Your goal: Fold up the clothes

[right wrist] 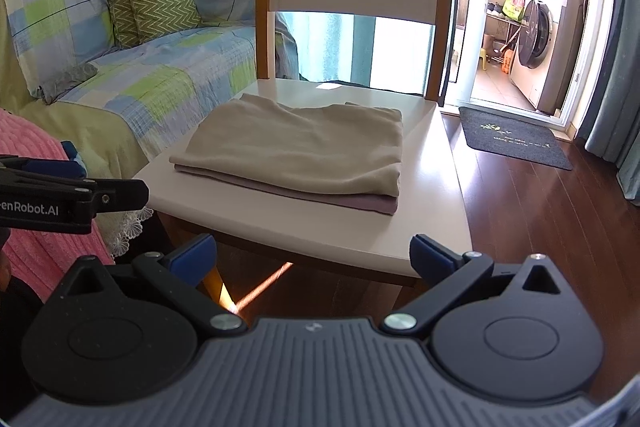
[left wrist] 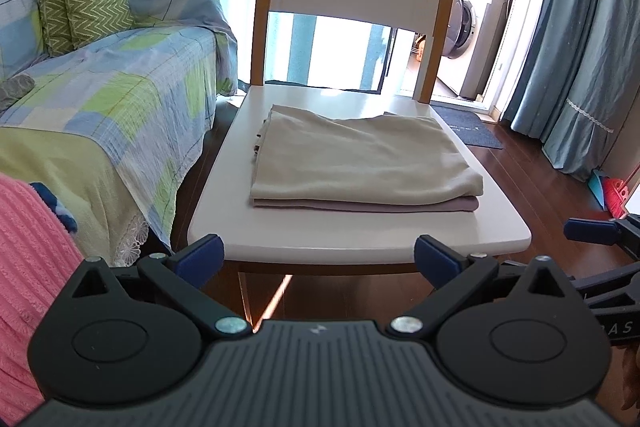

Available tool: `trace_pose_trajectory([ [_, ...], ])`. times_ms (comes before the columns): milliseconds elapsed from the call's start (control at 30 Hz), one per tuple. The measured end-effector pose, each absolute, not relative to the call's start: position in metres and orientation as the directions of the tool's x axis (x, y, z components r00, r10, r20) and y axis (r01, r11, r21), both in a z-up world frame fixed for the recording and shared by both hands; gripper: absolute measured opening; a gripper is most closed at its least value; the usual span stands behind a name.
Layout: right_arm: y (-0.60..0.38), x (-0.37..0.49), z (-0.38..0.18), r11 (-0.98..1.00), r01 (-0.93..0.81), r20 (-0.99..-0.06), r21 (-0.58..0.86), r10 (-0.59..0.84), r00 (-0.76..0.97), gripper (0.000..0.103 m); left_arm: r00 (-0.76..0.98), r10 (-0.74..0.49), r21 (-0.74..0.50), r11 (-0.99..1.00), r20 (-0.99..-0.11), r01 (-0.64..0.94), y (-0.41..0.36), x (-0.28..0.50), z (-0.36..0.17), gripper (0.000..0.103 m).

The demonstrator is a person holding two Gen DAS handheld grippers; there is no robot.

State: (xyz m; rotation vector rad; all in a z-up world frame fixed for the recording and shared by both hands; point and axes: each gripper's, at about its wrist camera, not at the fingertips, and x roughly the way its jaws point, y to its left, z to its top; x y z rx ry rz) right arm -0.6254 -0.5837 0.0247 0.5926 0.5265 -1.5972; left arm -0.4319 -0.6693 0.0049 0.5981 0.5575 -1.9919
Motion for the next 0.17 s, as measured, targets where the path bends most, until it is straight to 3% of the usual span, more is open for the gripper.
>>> trace_pose_trajectory([
  [167, -0.5850, -0.6256, 0.0188, -0.106, 0.994, -0.658, 0.003, -0.749, -0.078, 0.102, -0.443, -0.654, -0.141, -0.461, -0.613, 0.876, -0.6691, -0.4335, 0.0020, 0.102],
])
